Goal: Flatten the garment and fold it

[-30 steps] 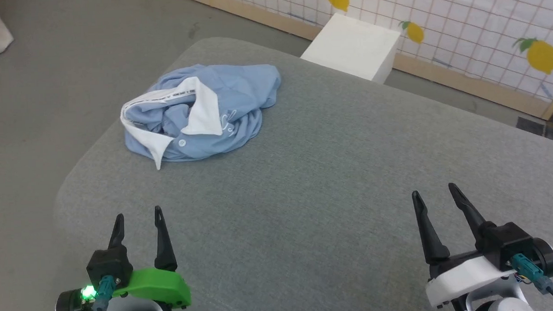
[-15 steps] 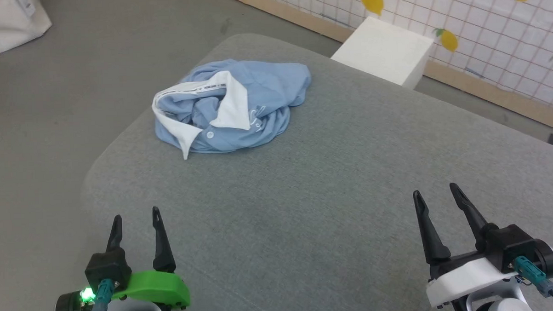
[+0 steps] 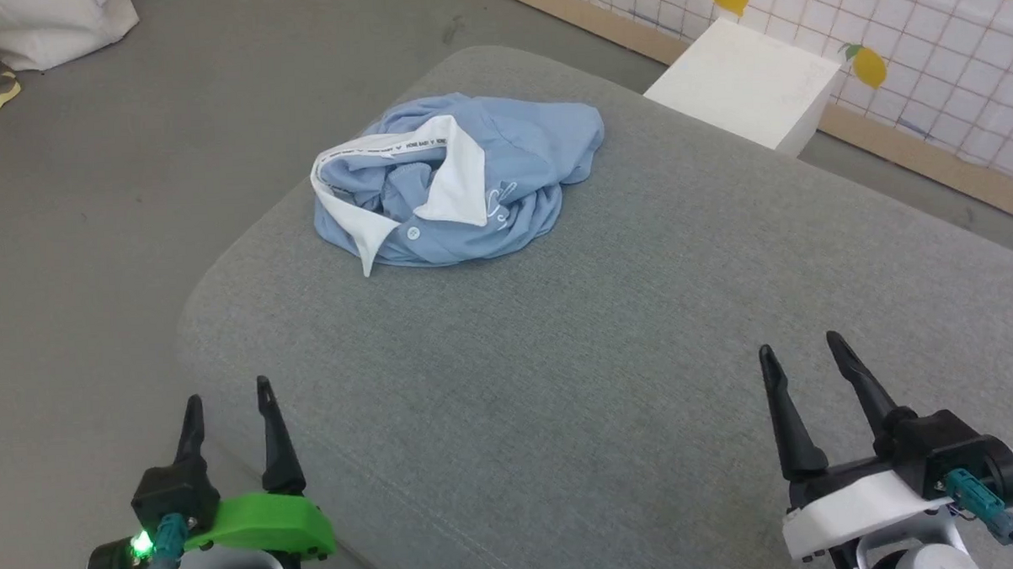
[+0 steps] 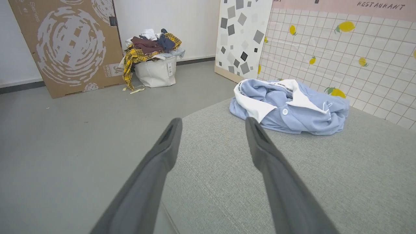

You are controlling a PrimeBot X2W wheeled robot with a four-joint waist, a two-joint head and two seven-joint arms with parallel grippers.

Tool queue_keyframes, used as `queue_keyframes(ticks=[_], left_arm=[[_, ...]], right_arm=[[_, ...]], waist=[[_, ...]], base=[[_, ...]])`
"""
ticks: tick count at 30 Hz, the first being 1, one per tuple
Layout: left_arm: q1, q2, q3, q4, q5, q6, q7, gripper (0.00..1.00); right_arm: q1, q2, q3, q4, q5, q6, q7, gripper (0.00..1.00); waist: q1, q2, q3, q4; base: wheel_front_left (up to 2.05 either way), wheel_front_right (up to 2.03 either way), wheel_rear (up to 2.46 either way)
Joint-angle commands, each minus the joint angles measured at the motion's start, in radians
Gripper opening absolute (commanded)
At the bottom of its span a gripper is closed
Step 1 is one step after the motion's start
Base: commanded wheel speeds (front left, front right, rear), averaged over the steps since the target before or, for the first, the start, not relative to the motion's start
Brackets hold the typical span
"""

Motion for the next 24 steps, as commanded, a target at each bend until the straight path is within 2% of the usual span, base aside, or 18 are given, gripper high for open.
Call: queue_keyframes(ticks=[1,3,4,10,18,22,24], left_arm=[[-0.028,-0.001,0.003,0.005,-0.020,-0.016,-0.005,1.00],[-0.066,0.002,0.005,0.017,-0.036,-0.039,-0.005,1.00],[-0.172,0.014,0.015,0.047,-0.069,-0.070,0.000,1.00],[-0.438,0.088,0.054,0.154,-0.138,-0.126,0.093,1.00],[-0.654,0.221,0.128,0.322,-0.270,-0.198,0.339,1.00],[-0.686,0.246,0.173,0.368,-0.370,-0.217,0.473,1.00],[-0.684,0.266,0.201,0.392,-0.414,-0.211,0.550,1.00]], right_arm=[[-0.010,0.000,0.000,-0.011,0.001,-0.001,0.004,1.00],[-0.025,0.000,0.004,-0.024,-0.010,-0.001,0.014,1.00],[-0.064,0.000,0.018,-0.056,-0.040,-0.001,0.039,1.00],[-0.134,0.000,0.035,-0.100,-0.078,-0.001,0.066,1.00],[-0.209,0.000,0.044,-0.099,-0.065,-0.001,0.038,1.00],[-0.234,0.000,0.051,-0.082,-0.040,-0.001,0.016,1.00],[-0.241,0.000,0.056,-0.072,-0.030,-0.001,0.005,1.00]], waist=[[0.0000,0.0064,0.030,-0.028],[0.0000,0.0064,0.066,-0.055],[0.0000,0.0064,0.165,-0.122],[0.0000,0.0064,0.351,-0.273],[0.0000,0.0064,0.529,-0.458],[0.0000,0.0064,0.569,-0.519],[0.0000,0.0064,0.577,-0.542]], base=[[0.00,0.00,0.00],[0.00,0.00,0.00],[0.00,0.00,0.00],[0.00,0.00,0.00],[0.00,0.00,0.00],[0.00,0.00,0.00],[0.00,0.00,0.00]])
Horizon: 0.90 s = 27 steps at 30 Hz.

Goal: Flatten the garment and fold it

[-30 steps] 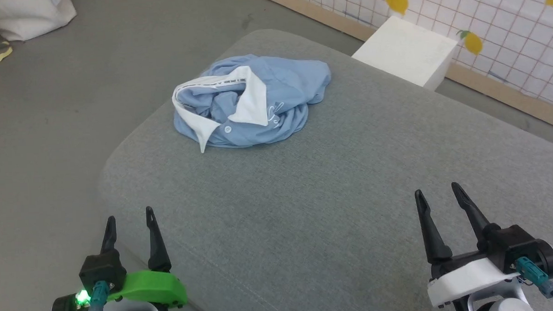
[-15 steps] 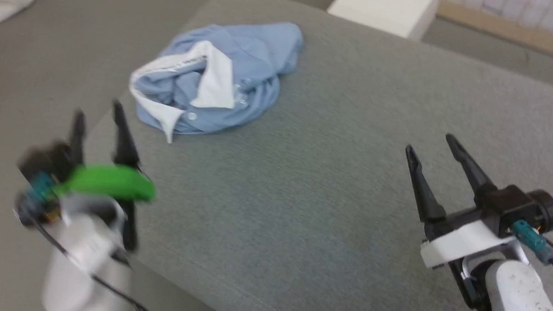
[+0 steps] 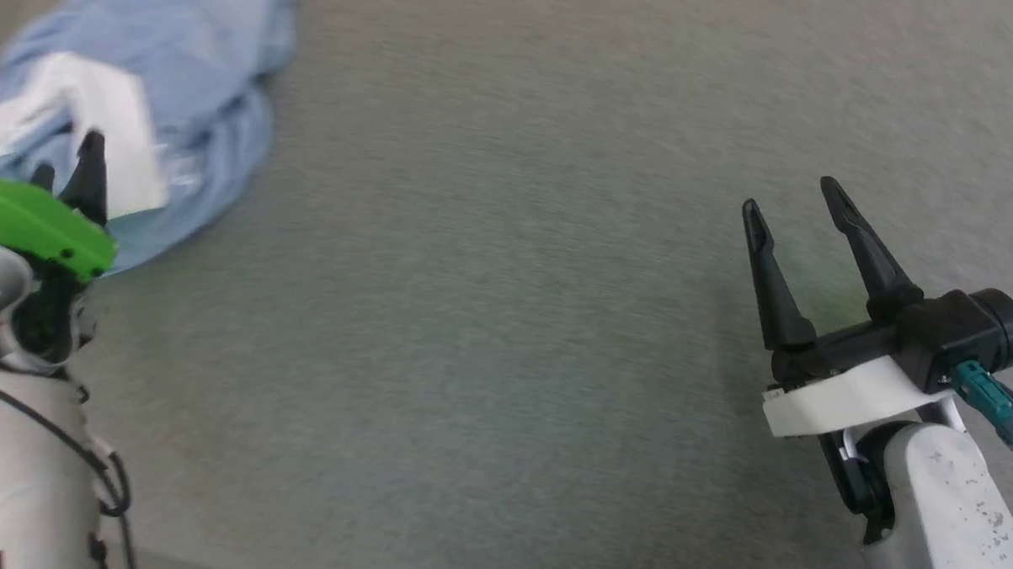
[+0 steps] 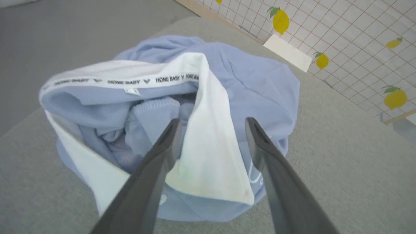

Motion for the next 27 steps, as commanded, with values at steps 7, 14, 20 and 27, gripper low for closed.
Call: queue_keyframes(ticks=[7,14,20,27], left_arm=[[0.073,0.062,0.038,0.064,-0.059,0.138,0.334,1.00],[0.194,0.114,0.036,-0.024,-0.025,0.194,0.412,0.00],[0.210,0.195,0.021,-0.111,0.120,0.159,0.084,0.00],[0.105,0.202,-0.062,-0.177,0.265,0.131,-0.320,0.00]], right_arm=[[-0.020,-0.001,-0.002,0.039,0.028,-0.001,-0.035,1.00],[0.008,-0.001,-0.010,0.084,0.057,-0.001,-0.051,1.00],[0.064,-0.001,-0.032,0.119,0.076,-0.001,-0.058,1.00],[0.148,-0.001,-0.059,0.145,0.100,-0.001,-0.062,1.00]], waist=[[-0.0002,0.0064,0.149,-0.228],[-0.0002,0.0064,0.013,-0.231],[-0.0002,0.0064,-0.162,-0.223],[-0.0002,0.0064,-0.371,-0.252]], base=[[0.00,0.00,0.00],[0.00,0.00,0.00],[0.00,0.00,0.00],[0.00,0.00,0.00]])
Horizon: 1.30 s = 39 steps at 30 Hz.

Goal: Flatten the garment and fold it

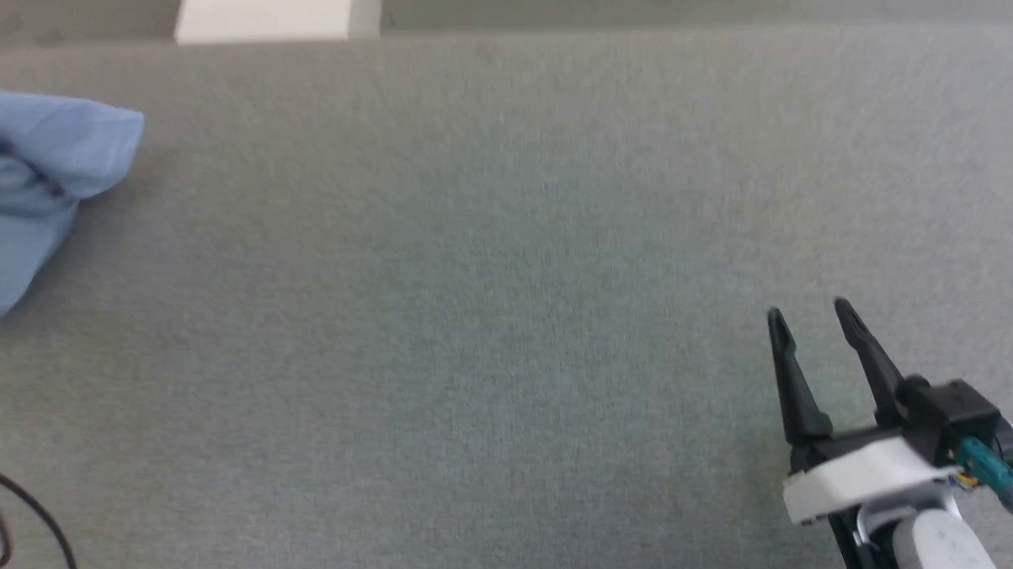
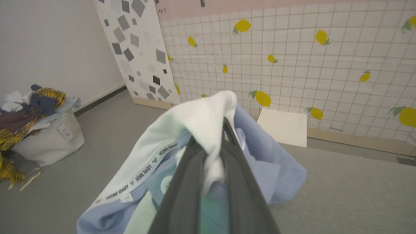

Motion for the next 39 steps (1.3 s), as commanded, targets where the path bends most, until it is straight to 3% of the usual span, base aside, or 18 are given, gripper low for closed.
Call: queue_keyframes(ticks=[1,4,11,18,21,29,31,32,35,39], left_arm=[[-0.042,-0.018,-0.022,-0.024,0.016,-0.009,-0.043,0.00],[-0.101,-0.069,-0.084,-0.069,0.031,-0.026,-0.095,0.00],[-0.185,-0.257,-0.266,-0.182,0.041,-0.047,-0.103,0.00],[-0.120,-0.413,-0.454,-0.117,0.022,-0.089,-0.032,0.00],[-0.051,-0.446,-0.530,-0.025,-0.027,-0.114,0.050,0.00],[0.131,-0.468,-0.751,0.200,-0.209,-0.176,0.463,0.00],[0.149,-0.469,-0.772,0.215,-0.237,-0.176,0.531,0.40],[0.158,-0.469,-0.781,0.216,-0.250,-0.173,0.566,1.00],[0.172,-0.469,-0.771,0.183,-0.268,-0.151,0.568,1.00],[0.204,-0.451,-0.718,0.080,-0.254,-0.109,0.418,1.00]], right_arm=[[0.022,0.000,-0.008,0.000,0.007,-0.001,-0.005,1.00],[0.056,0.000,-0.017,-0.001,0.013,-0.001,-0.006,1.00],[0.100,0.000,-0.022,-0.014,0.010,-0.001,-0.005,1.00],[0.098,0.000,-0.008,-0.026,0.017,-0.001,0.002,1.00],[0.099,0.000,0.000,-0.023,0.019,-0.001,0.009,1.00],[0.103,0.000,0.007,-0.024,0.016,-0.001,0.035,1.00],[0.106,0.000,0.009,-0.026,0.016,-0.001,0.041,1.00],[0.107,0.000,0.011,-0.026,0.016,-0.001,0.045,1.00],[0.110,0.000,0.014,-0.026,0.017,-0.001,0.051,1.00],[0.111,0.000,0.019,-0.029,0.015,-0.001,0.063,1.00]], waist=[[0.0001,0.0064,-0.211,0.004],[0.0001,0.0064,-0.254,-0.011],[0.0001,0.0064,-0.286,-0.062],[0.0001,0.0064,-0.267,-0.117],[0.0001,0.0064,-0.261,-0.140],[0.0001,0.0064,-0.245,-0.179],[0.0001,0.0064,-0.242,-0.179],[0.0001,0.0064,-0.240,-0.177],[0.0001,0.0064,-0.242,-0.166],[0.0001,0.0064,-0.246,-0.142]], base=[[0.00,0.00,0.00],[0.00,0.00,0.00],[0.00,0.00,0.00],[0.00,0.00,0.00],[0.00,0.00,0.00],[0.00,0.00,0.00],[0.00,0.00,0.00],[0.00,0.00,0.00],[0.00,0.00,0.00],[0.00,0.00,0.00]])
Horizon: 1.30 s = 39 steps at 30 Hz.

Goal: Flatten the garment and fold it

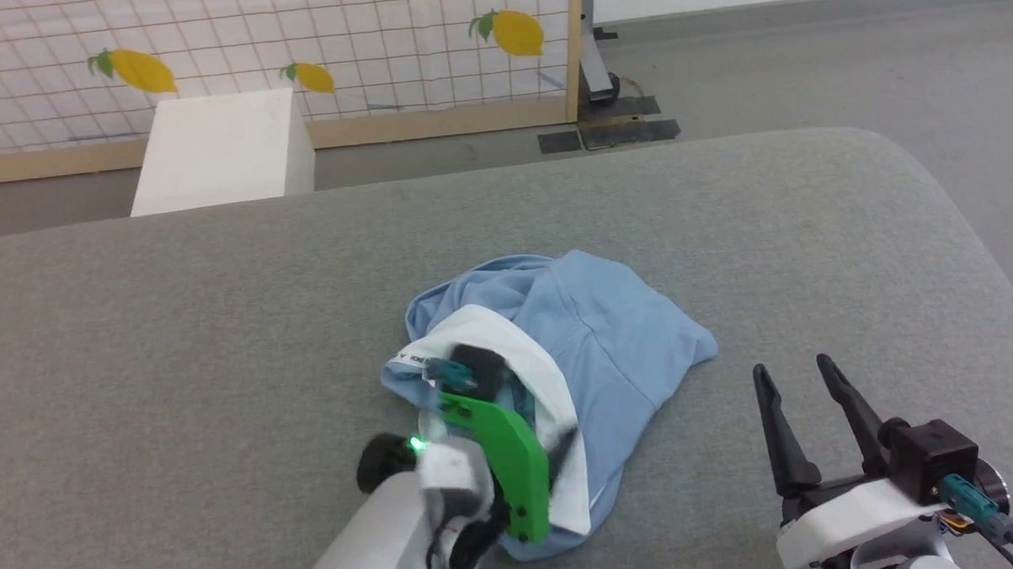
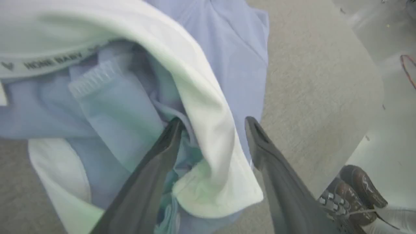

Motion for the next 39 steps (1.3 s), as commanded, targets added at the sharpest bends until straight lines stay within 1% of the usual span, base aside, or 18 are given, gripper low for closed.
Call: queue_keyframes(ticks=[1,5,7,9,10,14,17,22,27,28,29,30,31,32,33,35,37,39], left_arm=[[0.032,0.015,0.034,-0.044,0.011,0.025,-0.087,1.00],[0.095,0.057,0.124,-0.159,0.069,0.087,-0.370,1.00],[0.123,0.078,0.168,-0.195,0.097,0.118,-0.502,1.00],[0.145,0.099,0.204,-0.213,0.126,0.144,-0.606,1.00],[0.152,0.104,0.221,-0.219,0.131,0.153,-0.631,1.00],[0.159,0.122,0.296,-0.262,0.177,0.178,-0.673,1.00],[0.155,0.105,0.366,-0.331,0.222,0.182,-0.674,1.00],[0.160,0.060,0.457,-0.381,0.271,0.153,-0.675,1.00],[0.169,0.025,0.510,-0.381,0.300,0.114,-0.675,1.00],[0.171,0.020,0.518,-0.378,0.306,0.106,-0.675,1.00],[0.173,0.015,0.524,-0.376,0.310,0.101,-0.675,1.00],[0.177,0.011,0.532,-0.371,0.314,0.094,-0.675,1.00],[0.181,0.008,0.538,-0.367,0.317,0.090,-0.675,1.00],[0.187,0.005,0.545,-0.363,0.321,0.085,-0.675,1.00],[0.192,0.002,0.551,-0.359,0.324,0.083,-0.675,1.00],[0.202,-0.001,0.562,-0.349,0.330,0.075,-0.675,1.00],[0.216,-0.004,0.572,-0.341,0.337,0.071,-0.675,1.00],[0.231,-0.005,0.584,-0.334,0.343,0.070,-0.675,1.00]], right_arm=[[0.009,0.000,0.000,-0.004,0.001,-0.001,0.003,1.00],[-0.018,0.000,-0.005,-0.004,-0.003,-0.001,0.017,1.00],[-0.049,0.000,-0.021,0.002,-0.007,-0.001,0.030,1.00],[-0.096,0.000,-0.037,0.025,-0.020,-0.001,0.060,1.00],[-0.122,0.000,-0.042,0.039,-0.024,-0.001,0.074,1.00],[-0.262,0.000,-0.078,0.145,-0.039,-0.001,0.164,1.00],[-0.384,0.000,-0.120,0.265,-0.060,-0.001,0.259,1.00],[-0.559,0.000,-0.176,0.451,-0.105,-0.001,0.446,1.00],[-0.654,-0.001,-0.212,0.569,-0.171,-0.001,0.616,1.00],[-0.663,-0.001,-0.219,0.587,-0.185,-0.001,0.652,0.95],[-0.667,-0.001,-0.225,0.600,-0.192,-0.001,0.680,0.49],[-0.667,-0.001,-0.226,0.613,-0.197,-0.001,0.708,0.32],[-0.665,-0.001,-0.221,0.618,-0.198,-0.001,0.722,0.11],[-0.660,-0.001,-0.213,0.613,-0.194,-0.001,0.721,0.00],[-0.652,-0.001,-0.204,0.603,-0.186,-0.001,0.711,0.00],[-0.624,-0.001,-0.187,0.556,-0.163,-0.001,0.655,0.00],[-0.580,-0.001,-0.172,0.484,-0.134,-0.001,0.585,0.00],[-0.521,-0.001,-0.162,0.385,-0.103,-0.001,0.521,0.00]], waist=[[0.0001,0.0064,-0.002,0.018],[0.0001,0.0064,0.014,0.049],[0.0001,0.0064,0.032,0.069],[0.0001,0.0064,0.055,0.089],[0.0001,0.0064,0.066,0.097],[0.0001,0.0064,0.136,0.141],[0.0001,0.0064,0.196,0.180],[0.0001,0.0064,0.270,0.229],[0.0001,0.0064,0.299,0.247],[0.0001,0.0064,0.299,0.248],[0.0001,0.0064,0.297,0.248],[0.0001,0.0064,0.291,0.246],[0.0001,0.0064,0.285,0.243],[0.0001,0.0064,0.273,0.238],[0.0001,0.0064,0.263,0.234],[0.0001,0.0064,0.234,0.224],[0.0001,0.0064,0.200,0.211],[0.0001,0.0064,0.165,0.195]], base=[[0.00,0.00,0.00],[0.00,0.00,0.00],[0.00,0.00,0.00],[0.00,0.00,0.00],[0.00,0.00,0.00],[0.00,0.00,0.00],[0.00,0.00,0.00],[0.00,0.00,0.00],[0.00,0.00,0.00],[0.00,0.00,0.00],[0.00,0.00,0.00],[0.00,0.00,0.00],[0.00,0.00,0.00],[0.00,0.00,0.00],[0.00,0.00,0.00],[0.00,0.00,0.00],[0.00,0.00,0.00],[0.00,0.00,0.00]])
